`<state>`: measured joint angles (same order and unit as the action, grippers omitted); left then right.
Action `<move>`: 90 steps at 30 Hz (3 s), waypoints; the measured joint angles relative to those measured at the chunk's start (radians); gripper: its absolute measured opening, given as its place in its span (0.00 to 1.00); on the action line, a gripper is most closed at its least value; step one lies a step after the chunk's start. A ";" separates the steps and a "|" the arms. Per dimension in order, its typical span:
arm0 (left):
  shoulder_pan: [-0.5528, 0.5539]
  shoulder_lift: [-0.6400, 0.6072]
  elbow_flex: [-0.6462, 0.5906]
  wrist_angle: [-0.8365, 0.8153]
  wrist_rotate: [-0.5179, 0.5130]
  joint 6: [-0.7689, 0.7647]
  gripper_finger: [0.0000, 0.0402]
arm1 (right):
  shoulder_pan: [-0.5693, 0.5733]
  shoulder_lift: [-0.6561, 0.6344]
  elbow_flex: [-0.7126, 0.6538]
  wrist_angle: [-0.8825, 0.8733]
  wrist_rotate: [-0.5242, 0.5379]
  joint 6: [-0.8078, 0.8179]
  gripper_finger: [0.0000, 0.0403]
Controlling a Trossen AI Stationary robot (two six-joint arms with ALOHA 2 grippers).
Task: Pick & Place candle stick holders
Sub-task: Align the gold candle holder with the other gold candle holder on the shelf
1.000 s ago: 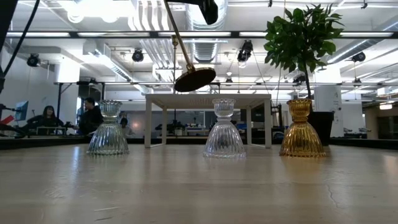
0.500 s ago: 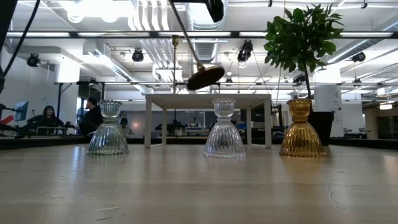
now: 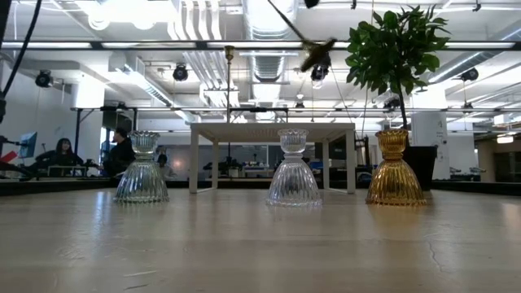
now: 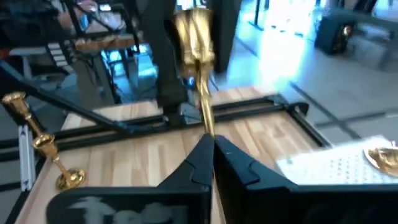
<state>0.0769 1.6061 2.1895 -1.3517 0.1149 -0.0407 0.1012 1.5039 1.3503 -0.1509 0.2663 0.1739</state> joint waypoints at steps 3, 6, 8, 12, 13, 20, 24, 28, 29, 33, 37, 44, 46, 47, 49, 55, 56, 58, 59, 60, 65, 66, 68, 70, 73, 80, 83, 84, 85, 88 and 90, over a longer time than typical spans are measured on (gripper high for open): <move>0.002 -0.011 0.005 0.041 -0.005 0.038 0.36 | -0.006 -0.006 -0.012 -0.017 -0.005 -0.004 0.01; 0.002 0.014 0.000 0.039 -0.006 0.053 0.36 | -0.009 -0.007 -0.019 -0.039 -0.009 -0.006 0.01; 0.002 0.042 -0.004 0.053 0.002 0.068 0.36 | -0.010 -0.011 -0.022 -0.035 -0.010 -0.003 0.01; 0.002 0.068 -0.006 0.039 0.006 0.076 0.36 | -0.010 -0.002 -0.025 -0.036 -0.026 0.002 0.01; 0.003 0.068 -0.004 0.036 -0.001 0.083 0.36 | -0.009 -0.002 -0.025 -0.039 -0.026 0.002 0.01; 0.003 0.076 -0.004 0.024 -0.020 0.092 0.34 | 0.006 -0.054 -0.019 -0.093 -0.053 0.043 0.02; 0.003 0.071 0.007 0.020 -0.019 0.092 0.34 | 0.015 -0.103 -0.019 -0.177 -0.043 0.064 0.02; 0.003 0.071 0.008 0.022 -0.019 0.084 0.34 | 0.010 -0.117 -0.019 -0.206 -0.028 0.057 0.05; 0.003 0.071 0.008 0.026 -0.019 0.083 0.34 | 0.007 -0.117 -0.019 -0.206 -0.028 0.055 0.07; 0.003 0.071 0.009 0.041 0.000 0.071 0.34 | 0.001 -0.085 -0.015 -0.205 -0.034 0.055 0.20; 0.003 0.071 0.009 0.047 0.006 0.066 0.35 | 0.000 -0.039 -0.015 -0.197 -0.030 0.060 0.36; 0.003 0.071 0.009 0.051 0.028 0.058 0.35 | -0.009 -0.016 -0.015 -0.164 -0.023 0.065 0.57; 0.003 0.071 0.009 0.051 0.031 0.058 0.35 | -0.014 -0.020 -0.015 -0.160 -0.016 0.083 0.60; 0.003 0.072 0.009 0.051 0.035 0.058 0.35 | -0.016 -0.022 -0.015 -0.160 -0.012 0.089 0.61; 0.003 0.072 0.009 0.057 0.044 0.058 0.35 | -0.020 -0.024 -0.015 -0.149 -0.012 0.090 0.62; 0.003 0.072 0.009 0.093 0.051 0.058 0.35 | -0.022 0.003 -0.015 -0.040 -0.062 0.093 0.55; 0.003 0.072 0.009 0.100 0.052 0.058 0.35 | -0.021 0.008 -0.015 -0.022 -0.062 0.092 0.53; 0.003 0.072 0.009 0.100 0.053 0.058 0.35 | -0.023 0.013 -0.015 -0.027 -0.062 0.091 0.46; 0.003 0.072 0.009 0.099 0.052 0.057 0.35 | -0.026 0.015 -0.015 -0.025 -0.061 0.091 0.41; 0.003 0.072 0.009 0.099 0.052 0.056 0.35 | -0.027 0.016 -0.015 -0.026 -0.060 0.090 0.35; 0.003 0.073 0.009 0.098 0.061 0.055 0.35 | -0.027 0.013 -0.015 -0.025 -0.065 0.066 0.05; 0.003 0.073 0.009 0.098 0.063 0.054 0.35 | -0.026 0.012 -0.015 -0.026 -0.068 0.060 0.04; 0.003 0.073 0.009 0.098 0.076 0.054 0.35 | -0.025 0.012 -0.015 -0.026 -0.072 0.056 0.03; 0.003 0.073 0.009 0.098 0.085 0.054 0.35 | -0.025 0.012 -0.008 -0.036 -0.073 0.053 0.02; 0.004 0.073 0.010 0.101 0.086 0.046 0.35 | -0.025 0.012 0.003 -0.039 -0.073 0.046 0.02; 0.003 0.072 0.010 0.099 0.093 0.040 0.35 | -0.025 0.012 0.010 -0.041 -0.084 0.056 0.02; 0.003 0.072 0.010 0.098 0.092 0.040 0.35 | -0.025 0.012 0.013 -0.041 -0.084 0.064 0.03; 0.003 0.071 0.010 0.099 0.090 0.040 0.35 | -0.025 0.012 0.014 -0.040 -0.083 0.074 0.04; 0.003 0.071 0.010 0.098 0.088 0.040 0.35 | -0.025 0.012 0.014 -0.036 -0.083 0.086 0.05; 0.003 0.072 0.009 0.090 0.083 0.039 0.35 | -0.026 0.010 0.018 -0.024 -0.080 0.112 0.10; 0.003 0.074 0.007 0.076 0.080 0.038 0.35 | -0.026 0.006 0.020 -0.021 -0.080 0.112 0.14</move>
<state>0.0803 1.6805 2.1968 -1.2756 0.1947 -0.0024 0.0750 1.5098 1.3705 -0.1714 0.1859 0.2859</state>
